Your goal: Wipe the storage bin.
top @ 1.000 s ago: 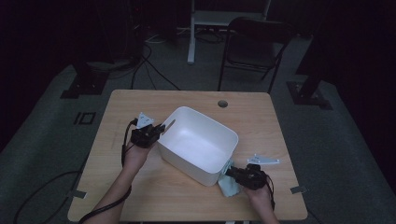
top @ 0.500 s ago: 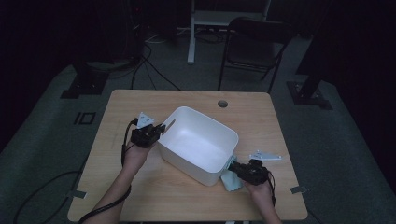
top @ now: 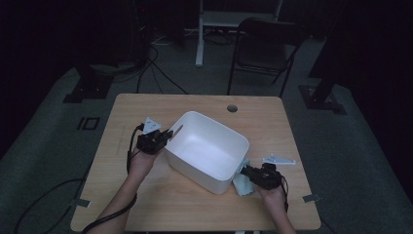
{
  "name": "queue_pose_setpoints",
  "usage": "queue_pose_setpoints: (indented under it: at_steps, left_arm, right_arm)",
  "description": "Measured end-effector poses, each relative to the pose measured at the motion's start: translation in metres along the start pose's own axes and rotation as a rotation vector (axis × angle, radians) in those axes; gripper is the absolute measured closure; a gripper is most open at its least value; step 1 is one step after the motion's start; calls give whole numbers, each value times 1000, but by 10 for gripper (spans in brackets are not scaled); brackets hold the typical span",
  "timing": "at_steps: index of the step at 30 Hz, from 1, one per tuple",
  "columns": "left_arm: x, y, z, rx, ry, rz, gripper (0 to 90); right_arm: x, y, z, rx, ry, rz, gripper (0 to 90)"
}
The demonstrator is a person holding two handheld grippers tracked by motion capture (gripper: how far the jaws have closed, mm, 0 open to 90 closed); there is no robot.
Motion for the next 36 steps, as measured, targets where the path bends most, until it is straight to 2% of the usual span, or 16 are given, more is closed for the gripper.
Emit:
queue_pose_setpoints:
  at_steps: [3,4,7,9,11,12,13,18,19,24,26,27,29,32,34,36]
  left_arm:
    - [0,0,0,-1,2,1,859]
    - [0,0,0,-4,2,0,859]
    - [0,0,0,-4,2,-2,857]
    - [0,0,0,-4,2,-1,855]
    - [0,0,0,-1,0,0,855]
    - [0,0,0,-1,0,0,855]
    - [0,0,0,4,-3,0,855]
    - [0,1,0,11,-1,-5,860]
    - [0,1,0,11,-1,-7,859]
    - [0,1,0,12,2,-16,857]
    - [0,1,0,10,3,-17,857]
    - [0,1,0,4,3,-20,856]
    - [0,1,0,1,3,-24,855]
    - [0,1,0,-11,7,-26,848]
    - [-1,0,1,-29,13,-18,839]
    - [-2,-1,2,-62,16,-3,822]
  right_arm:
    - [6,3,7,8,-16,12,788]
    - [14,7,17,15,-66,20,788]
    - [14,9,16,13,-76,19,787]
    - [10,9,9,16,-53,17,787]
    - [3,9,-2,26,-1,6,787]
    - [3,9,-2,26,-1,6,787]
    - [-2,11,-11,18,23,17,787]
    - [4,15,-9,22,6,18,789]
    - [8,18,-6,39,5,18,789]
    - [15,23,-2,64,-3,17,790]
    - [20,26,2,49,-40,45,790]
    - [23,28,5,53,-55,55,790]
    - [26,30,9,78,-63,41,790]
    - [25,30,8,63,-69,47,789]
    - [23,30,6,74,-59,36,788]
    - [18,28,2,63,-43,34,787]
Point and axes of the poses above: each handheld gripper's, and its own axes: x roughly forward along the jaws, z roughly out of its underside, y roughly to its right, the point moved 8 cm from there along x, roughly forward along the jaws, and after that the axes turned 1 degree about -y, right-handed, at the moved point
